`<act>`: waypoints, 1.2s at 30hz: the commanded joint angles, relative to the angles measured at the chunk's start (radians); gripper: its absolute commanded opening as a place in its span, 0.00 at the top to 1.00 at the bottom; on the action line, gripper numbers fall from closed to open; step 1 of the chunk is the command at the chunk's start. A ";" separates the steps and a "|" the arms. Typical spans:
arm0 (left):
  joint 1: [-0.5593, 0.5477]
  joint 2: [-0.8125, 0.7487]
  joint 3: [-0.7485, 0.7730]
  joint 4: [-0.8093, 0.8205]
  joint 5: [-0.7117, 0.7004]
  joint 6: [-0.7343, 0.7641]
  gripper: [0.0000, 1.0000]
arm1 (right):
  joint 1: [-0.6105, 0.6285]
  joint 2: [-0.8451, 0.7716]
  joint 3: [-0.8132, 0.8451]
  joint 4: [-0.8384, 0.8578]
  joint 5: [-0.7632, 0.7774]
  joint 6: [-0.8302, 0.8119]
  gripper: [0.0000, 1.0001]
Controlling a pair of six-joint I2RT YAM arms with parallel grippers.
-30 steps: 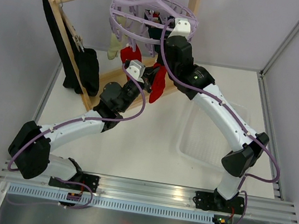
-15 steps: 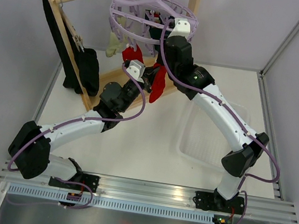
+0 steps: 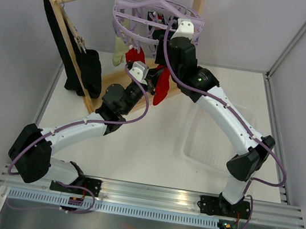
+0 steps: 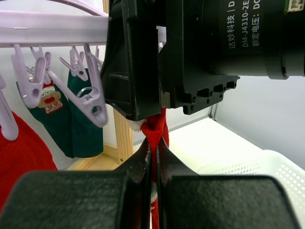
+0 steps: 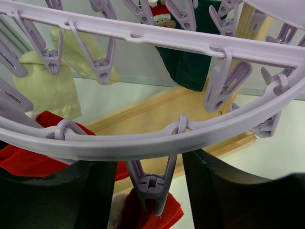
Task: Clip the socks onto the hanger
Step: Clamp the sock onto the hanger, then reset both arms
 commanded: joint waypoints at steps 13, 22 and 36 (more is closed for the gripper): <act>-0.005 -0.013 0.061 -0.062 0.028 -0.015 0.81 | 0.005 -0.117 -0.082 0.002 0.001 0.058 0.18; -0.005 -0.084 0.098 -0.281 0.017 -0.121 0.49 | -0.008 -0.298 -0.306 0.054 -0.006 0.069 0.02; -0.004 -0.378 0.182 -0.950 -0.052 -0.225 0.42 | -0.065 -0.665 -0.857 0.183 -0.077 0.124 0.02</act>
